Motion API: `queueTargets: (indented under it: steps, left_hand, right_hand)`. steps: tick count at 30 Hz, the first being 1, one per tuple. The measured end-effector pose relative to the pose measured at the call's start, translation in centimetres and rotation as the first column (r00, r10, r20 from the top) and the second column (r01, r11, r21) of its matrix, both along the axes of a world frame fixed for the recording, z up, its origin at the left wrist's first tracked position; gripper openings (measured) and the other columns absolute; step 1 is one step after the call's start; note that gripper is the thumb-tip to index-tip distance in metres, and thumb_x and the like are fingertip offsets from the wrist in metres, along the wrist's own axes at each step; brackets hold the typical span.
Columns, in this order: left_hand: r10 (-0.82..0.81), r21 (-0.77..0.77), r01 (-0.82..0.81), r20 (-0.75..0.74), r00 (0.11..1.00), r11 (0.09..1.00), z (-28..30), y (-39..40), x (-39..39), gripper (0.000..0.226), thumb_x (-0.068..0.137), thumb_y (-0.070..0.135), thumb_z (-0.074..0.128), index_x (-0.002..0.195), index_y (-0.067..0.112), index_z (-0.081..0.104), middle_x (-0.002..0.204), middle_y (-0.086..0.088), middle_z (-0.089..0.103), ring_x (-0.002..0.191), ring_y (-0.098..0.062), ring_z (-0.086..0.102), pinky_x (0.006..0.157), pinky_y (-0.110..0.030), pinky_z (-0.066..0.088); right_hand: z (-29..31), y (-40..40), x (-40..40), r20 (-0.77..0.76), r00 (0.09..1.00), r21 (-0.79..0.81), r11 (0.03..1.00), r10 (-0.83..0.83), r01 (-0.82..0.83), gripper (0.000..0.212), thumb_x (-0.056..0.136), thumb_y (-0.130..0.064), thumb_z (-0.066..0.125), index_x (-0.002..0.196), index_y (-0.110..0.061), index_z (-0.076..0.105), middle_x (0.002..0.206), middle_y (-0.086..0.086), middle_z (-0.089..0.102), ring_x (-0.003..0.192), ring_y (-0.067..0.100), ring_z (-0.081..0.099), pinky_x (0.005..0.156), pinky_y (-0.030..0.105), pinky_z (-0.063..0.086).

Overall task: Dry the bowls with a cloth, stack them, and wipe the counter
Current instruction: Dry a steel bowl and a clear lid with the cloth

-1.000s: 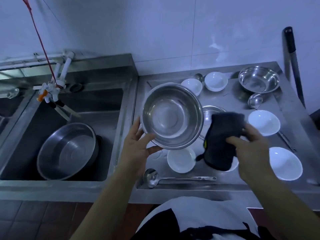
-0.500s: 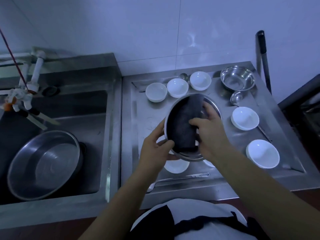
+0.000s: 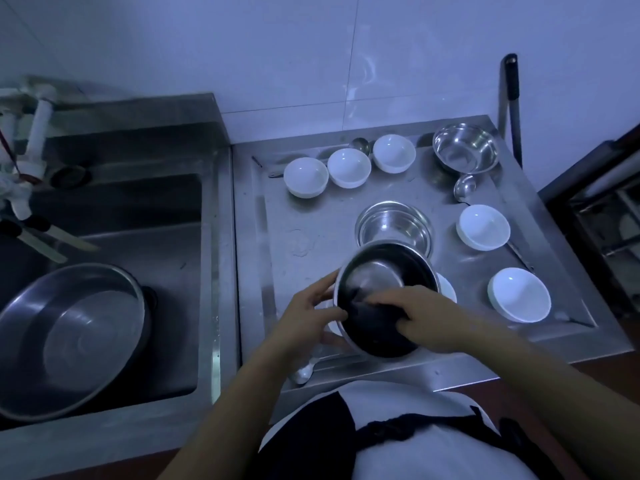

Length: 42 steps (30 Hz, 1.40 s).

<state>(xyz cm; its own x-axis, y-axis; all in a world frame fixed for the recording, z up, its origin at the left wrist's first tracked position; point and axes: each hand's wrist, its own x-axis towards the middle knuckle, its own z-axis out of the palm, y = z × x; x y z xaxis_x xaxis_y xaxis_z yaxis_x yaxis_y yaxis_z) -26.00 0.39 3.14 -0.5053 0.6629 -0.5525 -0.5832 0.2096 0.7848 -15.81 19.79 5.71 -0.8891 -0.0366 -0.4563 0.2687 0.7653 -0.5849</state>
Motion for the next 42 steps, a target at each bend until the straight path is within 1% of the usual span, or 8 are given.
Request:
queueTargets:
  steps: [6,12,16,26,31,33,37,42]
  left_hand:
    - [0.377,-0.071,-0.372,0.242,0.894,0.926,-3.4,-0.6,-4.0,0.064,0.093,-0.015,0.052,0.144,0.024,0.051,0.116,-0.017,0.067,0.08,-0.025,0.075,0.058,-0.036,0.061]
    - [0.541,-0.126,-0.528,0.277,0.794,0.84,-7.7,-0.3,-7.3,0.066,0.096,-0.016,0.044,0.148,0.024,0.046,0.139,-0.015,0.056,0.105,-0.032,0.062,0.063,-0.046,0.064]
    - [0.557,-0.178,-0.528,0.285,0.78,0.83,-9.8,0.0,-8.7,0.07,0.095,-0.018,0.044,0.149,0.026,0.046,0.143,-0.015,0.054,0.122,-0.04,0.055,0.08,-0.055,0.06]
    - [0.439,-0.357,-0.358,0.178,0.881,0.863,-11.4,-0.7,-10.5,0.058,0.089,0.002,0.063,0.142,0.017,0.047,0.124,-0.015,0.063,0.102,-0.032,0.066,0.076,-0.054,0.057]
    - [0.223,-0.234,-0.285,-0.257,0.94,0.929,-6.6,-2.7,-9.2,0.068,0.077,0.027,0.079,0.138,0.038,0.048,0.146,0.0,0.055,0.128,-0.017,0.057,0.099,-0.035,0.049]
    - [-0.089,-0.05,0.077,-0.357,0.93,0.996,-2.4,-2.7,-7.7,0.065,0.08,0.042,0.08,0.135,0.051,0.047,0.146,0.015,0.053,0.133,-0.002,0.051,0.103,-0.027,0.045]
    - [-0.617,0.246,0.699,-0.337,0.711,0.671,2.5,-1.2,-4.8,0.096,0.068,0.036,0.089,0.151,0.03,0.04,0.154,0.008,0.049,0.144,-0.01,0.042,0.117,-0.032,0.036]
    - [-0.165,0.257,0.265,-0.352,0.921,0.93,2.0,2.0,-1.4,0.037,0.093,0.001,0.066,0.127,0.015,0.067,0.118,-0.004,0.073,0.113,-0.019,0.067,0.101,-0.037,0.051]
  right_hand:
    - [1.6,0.2,1.5,-0.231,0.871,-0.113,0.901,-0.433,0.418,0.051,0.064,-0.006,0.047,0.105,-0.028,0.07,0.087,-0.011,0.069,0.084,0.011,0.061,0.074,0.022,0.045]
    - [1.5,-1.4,3.6,0.283,0.392,-0.722,0.074,-0.875,0.687,0.061,0.075,0.026,0.039,0.096,-0.02,0.073,0.09,0.009,0.066,0.09,0.027,0.054,0.069,0.034,0.04]
    - [1.4,-2.3,5.1,0.448,0.341,-0.756,-0.146,-0.826,0.638,0.05,0.072,0.005,0.056,0.116,-0.013,0.07,0.108,0.017,0.062,0.105,0.033,0.051,0.082,0.042,0.039]
    - [2.7,-6.3,6.4,0.154,0.248,-0.789,0.032,-0.956,0.614,0.024,0.078,-0.01,0.067,0.098,-0.015,0.08,0.108,0.012,0.075,0.106,0.021,0.067,0.094,0.036,0.05]
    - [3.1,-6.9,6.7,0.028,0.306,-0.789,0.167,-0.952,0.592,0.028,0.081,-0.012,0.067,0.106,-0.01,0.078,0.116,0.018,0.073,0.117,0.03,0.065,0.105,0.04,0.047]
    - [3.5,-7.0,6.4,0.027,0.349,-0.789,0.194,-0.937,0.582,0.027,0.082,-0.013,0.066,0.106,-0.011,0.078,0.115,0.015,0.074,0.114,0.027,0.066,0.102,0.038,0.05]
    - [4.7,-6.7,5.3,0.14,0.476,-0.836,0.154,-0.868,0.527,0.03,0.077,-0.024,0.074,0.104,-0.011,0.078,0.109,0.014,0.074,0.103,0.024,0.069,0.089,0.036,0.057]
    - [3.9,-5.6,3.0,0.066,0.153,-0.614,0.08,-0.986,0.785,0.022,0.089,-0.023,0.07,0.11,-0.019,0.073,0.102,0.004,0.073,0.096,0.023,0.071,0.088,0.046,0.055]
